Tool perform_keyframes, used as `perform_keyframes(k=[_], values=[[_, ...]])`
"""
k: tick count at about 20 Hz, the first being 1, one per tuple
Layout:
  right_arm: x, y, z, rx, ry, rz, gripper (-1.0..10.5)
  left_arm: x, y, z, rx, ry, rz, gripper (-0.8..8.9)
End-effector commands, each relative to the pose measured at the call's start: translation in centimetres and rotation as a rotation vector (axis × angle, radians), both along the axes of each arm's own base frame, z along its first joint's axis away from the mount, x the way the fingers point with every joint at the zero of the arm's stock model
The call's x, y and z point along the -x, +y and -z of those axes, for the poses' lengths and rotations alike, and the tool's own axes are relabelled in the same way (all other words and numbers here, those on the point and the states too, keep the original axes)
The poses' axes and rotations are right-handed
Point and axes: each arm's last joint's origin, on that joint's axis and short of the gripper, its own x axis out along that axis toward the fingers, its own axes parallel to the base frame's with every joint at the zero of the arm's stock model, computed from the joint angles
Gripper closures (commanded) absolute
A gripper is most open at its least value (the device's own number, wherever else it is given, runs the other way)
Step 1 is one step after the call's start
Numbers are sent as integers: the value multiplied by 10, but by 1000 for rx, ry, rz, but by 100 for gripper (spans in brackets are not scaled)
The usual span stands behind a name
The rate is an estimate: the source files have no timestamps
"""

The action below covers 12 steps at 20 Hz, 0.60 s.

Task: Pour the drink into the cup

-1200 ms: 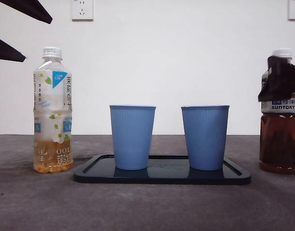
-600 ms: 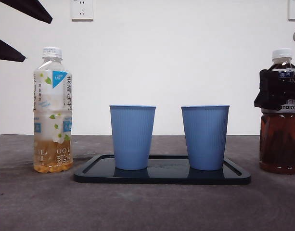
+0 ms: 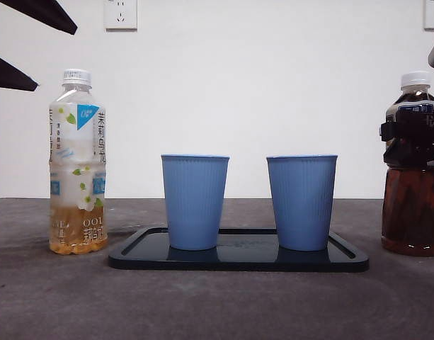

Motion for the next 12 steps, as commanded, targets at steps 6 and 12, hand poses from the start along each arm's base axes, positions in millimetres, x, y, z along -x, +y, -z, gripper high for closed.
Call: perform_keyframes(k=[6, 12], values=[[7, 0, -22, 72, -58, -18, 744, -2, -1, -5, 4, -21, 3, 318], [10, 2, -57, 127, 45, -37, 744, -2, -1, -5, 3, -20, 3, 318]])
